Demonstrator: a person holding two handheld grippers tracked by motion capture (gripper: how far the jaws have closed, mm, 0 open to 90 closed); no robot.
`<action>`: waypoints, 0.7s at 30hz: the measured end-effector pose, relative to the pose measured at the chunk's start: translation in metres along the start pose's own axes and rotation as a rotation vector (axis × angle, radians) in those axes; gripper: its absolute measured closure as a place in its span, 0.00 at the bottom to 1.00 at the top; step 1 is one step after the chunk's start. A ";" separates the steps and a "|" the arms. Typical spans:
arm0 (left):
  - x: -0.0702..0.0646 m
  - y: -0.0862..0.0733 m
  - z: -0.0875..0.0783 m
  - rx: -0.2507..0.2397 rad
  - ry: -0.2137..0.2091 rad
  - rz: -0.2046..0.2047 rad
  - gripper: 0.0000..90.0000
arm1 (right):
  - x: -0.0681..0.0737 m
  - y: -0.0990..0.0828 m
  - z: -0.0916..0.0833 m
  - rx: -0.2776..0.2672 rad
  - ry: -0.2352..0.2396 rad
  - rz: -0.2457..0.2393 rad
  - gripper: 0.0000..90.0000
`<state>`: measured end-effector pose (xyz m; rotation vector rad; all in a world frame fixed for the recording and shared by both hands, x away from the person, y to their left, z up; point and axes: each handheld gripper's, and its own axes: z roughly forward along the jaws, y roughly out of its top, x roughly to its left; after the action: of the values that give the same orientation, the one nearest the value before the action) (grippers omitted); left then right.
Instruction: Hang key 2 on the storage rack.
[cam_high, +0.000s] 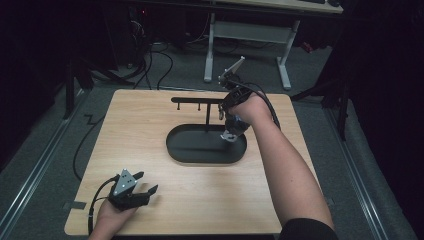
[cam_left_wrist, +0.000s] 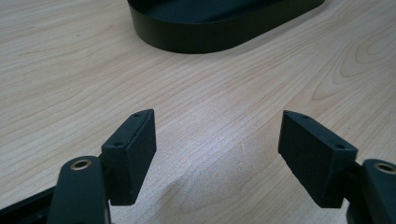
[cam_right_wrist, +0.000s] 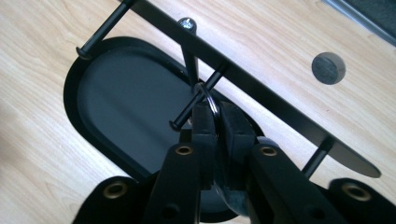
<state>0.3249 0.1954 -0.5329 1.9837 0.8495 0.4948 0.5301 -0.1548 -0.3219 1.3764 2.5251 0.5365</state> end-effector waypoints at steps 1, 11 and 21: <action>0.000 0.000 0.000 0.001 0.000 0.000 0.32 | 0.000 0.000 0.000 -0.002 0.000 0.000 0.92; 0.000 0.000 0.000 0.008 -0.003 0.001 0.32 | 0.005 -0.002 -0.005 -0.020 0.007 0.000 0.91; 0.000 0.001 0.000 0.013 -0.002 0.004 0.32 | 0.010 -0.015 -0.007 -0.032 0.037 0.010 0.88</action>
<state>0.3253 0.1948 -0.5326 1.9979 0.8492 0.4905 0.5109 -0.1555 -0.3223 1.3812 2.5283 0.6077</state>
